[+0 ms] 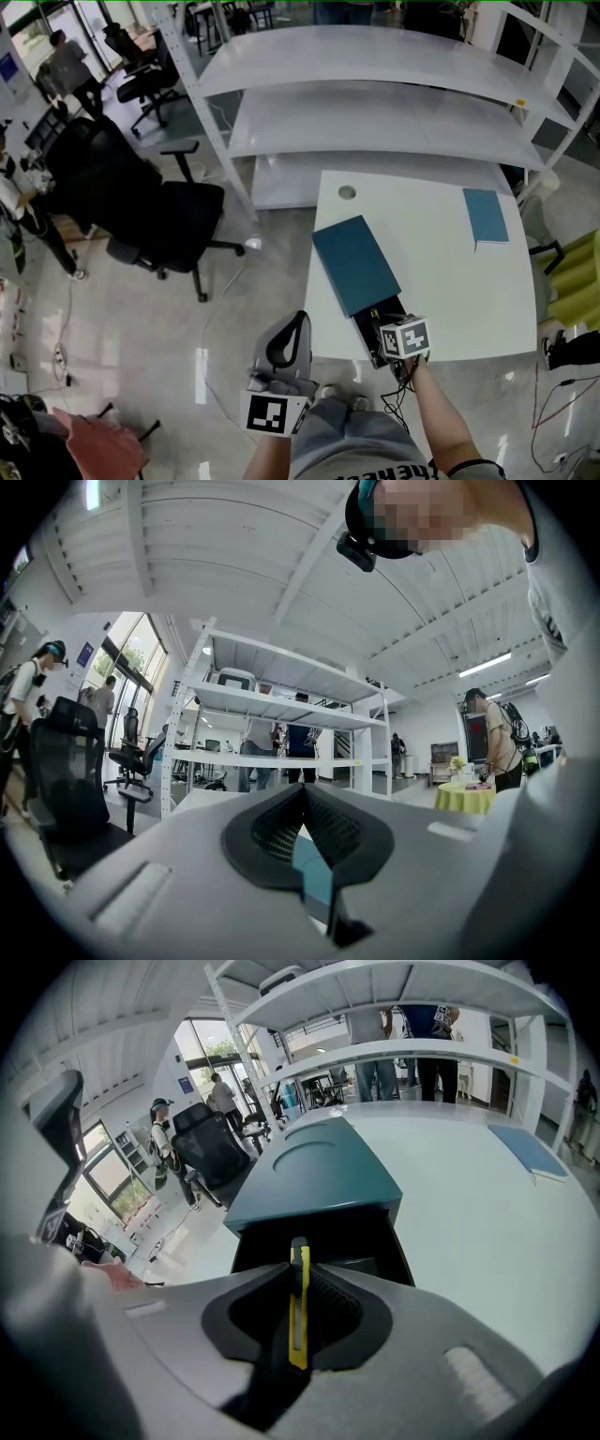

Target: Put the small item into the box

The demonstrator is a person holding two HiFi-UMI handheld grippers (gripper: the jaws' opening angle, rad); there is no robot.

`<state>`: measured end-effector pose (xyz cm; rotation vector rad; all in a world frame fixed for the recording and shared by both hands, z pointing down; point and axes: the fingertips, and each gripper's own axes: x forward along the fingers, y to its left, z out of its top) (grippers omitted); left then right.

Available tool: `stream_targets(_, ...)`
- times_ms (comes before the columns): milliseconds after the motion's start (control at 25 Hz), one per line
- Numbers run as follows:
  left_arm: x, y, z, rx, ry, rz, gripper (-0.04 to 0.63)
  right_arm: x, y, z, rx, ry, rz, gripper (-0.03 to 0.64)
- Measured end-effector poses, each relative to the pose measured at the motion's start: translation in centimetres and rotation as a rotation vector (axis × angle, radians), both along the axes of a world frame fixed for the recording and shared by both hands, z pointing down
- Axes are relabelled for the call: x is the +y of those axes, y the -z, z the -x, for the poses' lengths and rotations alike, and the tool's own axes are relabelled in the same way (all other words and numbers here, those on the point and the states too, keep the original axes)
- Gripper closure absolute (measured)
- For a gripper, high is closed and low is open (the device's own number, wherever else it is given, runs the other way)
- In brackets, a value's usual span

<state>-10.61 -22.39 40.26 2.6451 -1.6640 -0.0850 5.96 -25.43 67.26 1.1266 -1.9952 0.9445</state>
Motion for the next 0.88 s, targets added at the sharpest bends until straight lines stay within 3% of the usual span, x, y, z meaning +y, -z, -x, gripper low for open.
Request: stream_targets(880,-0.6,-0.7,1.6,0.007,0.002,0.015,0.584,-0.4,-1.6,0.3,0.057,-0.006,0.049,0.549)
